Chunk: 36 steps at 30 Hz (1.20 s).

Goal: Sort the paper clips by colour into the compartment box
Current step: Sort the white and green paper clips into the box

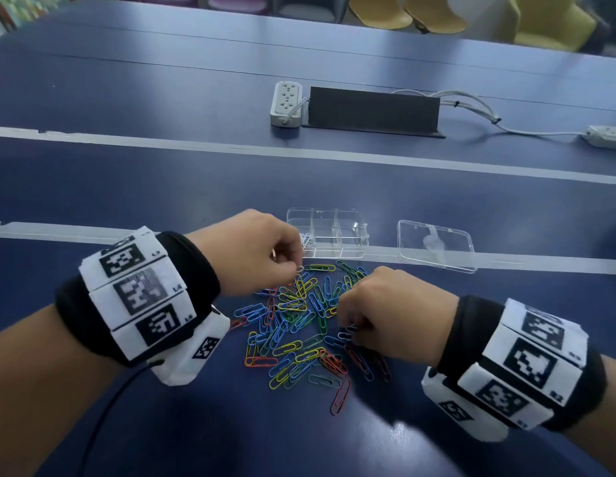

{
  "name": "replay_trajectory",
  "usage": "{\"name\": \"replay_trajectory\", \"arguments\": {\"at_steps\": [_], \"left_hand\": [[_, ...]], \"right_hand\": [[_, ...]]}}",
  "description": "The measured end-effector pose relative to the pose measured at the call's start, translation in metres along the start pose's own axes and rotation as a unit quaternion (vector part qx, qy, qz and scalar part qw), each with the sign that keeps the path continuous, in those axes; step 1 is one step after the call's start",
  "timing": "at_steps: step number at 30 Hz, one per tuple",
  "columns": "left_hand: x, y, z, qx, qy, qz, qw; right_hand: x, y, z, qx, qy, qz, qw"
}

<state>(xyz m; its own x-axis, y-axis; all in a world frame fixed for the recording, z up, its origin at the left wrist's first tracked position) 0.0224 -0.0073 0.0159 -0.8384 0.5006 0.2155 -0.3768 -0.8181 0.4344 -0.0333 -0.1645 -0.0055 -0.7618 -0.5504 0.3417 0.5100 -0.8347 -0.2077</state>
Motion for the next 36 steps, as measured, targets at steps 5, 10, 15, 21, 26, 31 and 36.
{"name": "replay_trajectory", "arguments": {"at_steps": [5, 10, 15, 21, 26, 31, 36], "left_hand": [[-0.005, -0.005, 0.006, 0.015, 0.019, 0.003, 1.0], [-0.014, -0.012, 0.005, 0.039, 0.032, 0.02, 0.999], [-0.026, -0.016, 0.011, 0.111, 0.084, 0.051, 0.989], [-0.04, -0.014, 0.008, 0.166, 0.094, 0.098, 0.977], [-0.038, -0.019, 0.007, 0.235, 0.103, 0.125, 0.958], [-0.032, -0.023, 0.007, 0.237, 0.098, 0.129, 0.958], [-0.028, -0.019, 0.004, 0.091, 0.072, 0.094, 0.989]], "right_hand": [[-0.001, -0.008, -0.001, 0.026, -0.017, -0.019, 0.999], [-0.002, -0.011, 0.0, -0.002, -0.027, -0.008, 1.0], [-0.016, 0.0, 0.037, -0.081, 0.052, -0.045, 0.994], [-0.065, 0.029, 0.065, -0.323, 0.135, -0.153, 0.924], [-0.086, 0.028, 0.059, -0.34, 0.088, -0.183, 0.918], [-0.086, 0.029, 0.056, -0.342, 0.101, -0.182, 0.916], [-0.082, 0.029, 0.053, -0.334, 0.121, -0.154, 0.922]]}}
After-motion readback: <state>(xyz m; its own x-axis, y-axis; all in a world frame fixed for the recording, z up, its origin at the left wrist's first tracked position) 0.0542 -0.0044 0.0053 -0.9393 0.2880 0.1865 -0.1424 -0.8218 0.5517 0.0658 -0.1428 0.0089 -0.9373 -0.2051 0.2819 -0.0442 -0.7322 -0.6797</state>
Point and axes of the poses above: each hand's wrist, its own x-axis away from the middle knuckle, its own z-axis out of the back of the hand, y = z × x, the point moved 3 cm from there along -x, towards the middle knuckle, and after that the axes turned 3 degrees about z, right-handed, at the moved point
